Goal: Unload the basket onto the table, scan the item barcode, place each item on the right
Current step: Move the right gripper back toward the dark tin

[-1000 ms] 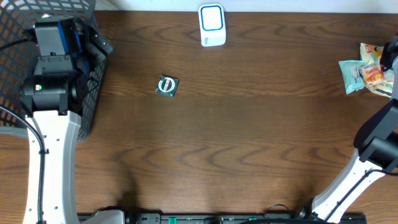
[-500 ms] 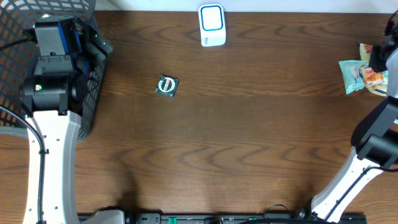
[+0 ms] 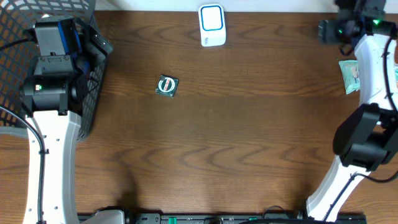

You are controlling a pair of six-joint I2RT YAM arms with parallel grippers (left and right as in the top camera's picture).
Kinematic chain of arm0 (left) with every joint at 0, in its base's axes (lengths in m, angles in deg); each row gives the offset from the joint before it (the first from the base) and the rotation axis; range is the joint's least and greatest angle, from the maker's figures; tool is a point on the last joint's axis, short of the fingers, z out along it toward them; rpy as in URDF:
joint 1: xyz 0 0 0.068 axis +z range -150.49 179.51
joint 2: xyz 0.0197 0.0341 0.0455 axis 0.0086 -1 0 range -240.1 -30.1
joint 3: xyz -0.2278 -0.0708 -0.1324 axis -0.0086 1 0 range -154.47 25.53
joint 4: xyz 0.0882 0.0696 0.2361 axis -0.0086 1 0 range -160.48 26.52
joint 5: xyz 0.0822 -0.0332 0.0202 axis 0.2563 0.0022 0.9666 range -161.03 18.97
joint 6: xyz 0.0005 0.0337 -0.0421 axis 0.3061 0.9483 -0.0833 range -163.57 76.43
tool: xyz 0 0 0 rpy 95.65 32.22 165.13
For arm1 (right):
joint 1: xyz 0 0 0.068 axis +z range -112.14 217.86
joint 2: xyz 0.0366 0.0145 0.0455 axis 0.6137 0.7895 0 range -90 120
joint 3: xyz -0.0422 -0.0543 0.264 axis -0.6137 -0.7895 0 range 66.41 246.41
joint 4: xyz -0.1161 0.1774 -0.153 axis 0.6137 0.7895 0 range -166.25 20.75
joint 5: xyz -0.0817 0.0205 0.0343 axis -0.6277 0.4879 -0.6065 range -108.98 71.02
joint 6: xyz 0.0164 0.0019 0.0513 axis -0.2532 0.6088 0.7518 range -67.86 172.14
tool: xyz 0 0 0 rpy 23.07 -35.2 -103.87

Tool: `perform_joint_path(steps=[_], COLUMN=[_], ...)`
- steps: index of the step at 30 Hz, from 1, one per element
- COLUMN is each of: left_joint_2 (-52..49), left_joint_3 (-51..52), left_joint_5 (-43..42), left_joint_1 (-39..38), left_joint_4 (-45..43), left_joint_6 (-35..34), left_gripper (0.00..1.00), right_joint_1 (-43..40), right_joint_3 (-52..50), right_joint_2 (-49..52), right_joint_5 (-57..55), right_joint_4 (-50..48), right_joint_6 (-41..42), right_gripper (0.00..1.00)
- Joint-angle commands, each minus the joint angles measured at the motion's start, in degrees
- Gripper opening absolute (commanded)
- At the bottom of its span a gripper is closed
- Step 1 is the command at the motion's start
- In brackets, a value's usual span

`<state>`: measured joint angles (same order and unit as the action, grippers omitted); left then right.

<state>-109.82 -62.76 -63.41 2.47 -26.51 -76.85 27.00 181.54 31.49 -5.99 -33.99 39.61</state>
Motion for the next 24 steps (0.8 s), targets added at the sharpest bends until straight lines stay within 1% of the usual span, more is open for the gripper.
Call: perform_joint_path(steps=[1,2,4,6,10,14,17,19,21,24], left_joint_2=[0.3,0.3,0.3,0.3,0.3,0.3,0.3,0.3,0.3,0.3], left_joint_3=[-0.1,-0.1,-0.1,-0.1,-0.1,-0.1,-0.1,-0.1,-0.1,-0.1], left_joint_5=[0.1,0.1,0.1,0.1,0.1,0.1,0.1,0.1,0.1,0.1], left_joint_1=[0.2,0.2,0.2,0.2,0.2,0.2,0.2,0.2,0.2,0.2], left_joint_4=[0.2,0.2,0.2,0.2,0.2,0.2,0.2,0.2,0.2,0.2], left_joint_6=[-0.7,-0.7,-0.7,-0.7,-0.7,-0.7,-0.7,-0.7,-0.7,-0.7], left_gripper=[0.98,0.98,0.98,0.98,0.98,0.98,0.98,0.98,0.98,0.98], right_joint_1=[3.7,5.0,8.0,11.4,18.7,25.9,30.5,33.6,36.2,40.1], right_joint_3=[0.1,0.1,0.1,0.1,0.1,0.0,0.0,0.0,0.0,0.0], right_joint_2=[-0.5,-0.2,0.5,1.4,3.2,5.5,7.1,7.4,7.4,8.0], right_joint_5=[27.3,29.3,29.5,28.5,24.9,14.8,8.1,10.1,11.8,7.8], right_joint_4=[-0.7,-1.0,-1.4,-1.4,-2.9,-8.0,-10.9,-11.2,-9.4,-11.3], right_joint_6=[0.1,0.1,0.1,0.1,1.4,11.1,16.0,16.2,16.1,17.2], right_gripper=[0.9,0.91,0.91,0.99,0.99,0.99,0.99,0.99,0.99,0.99])
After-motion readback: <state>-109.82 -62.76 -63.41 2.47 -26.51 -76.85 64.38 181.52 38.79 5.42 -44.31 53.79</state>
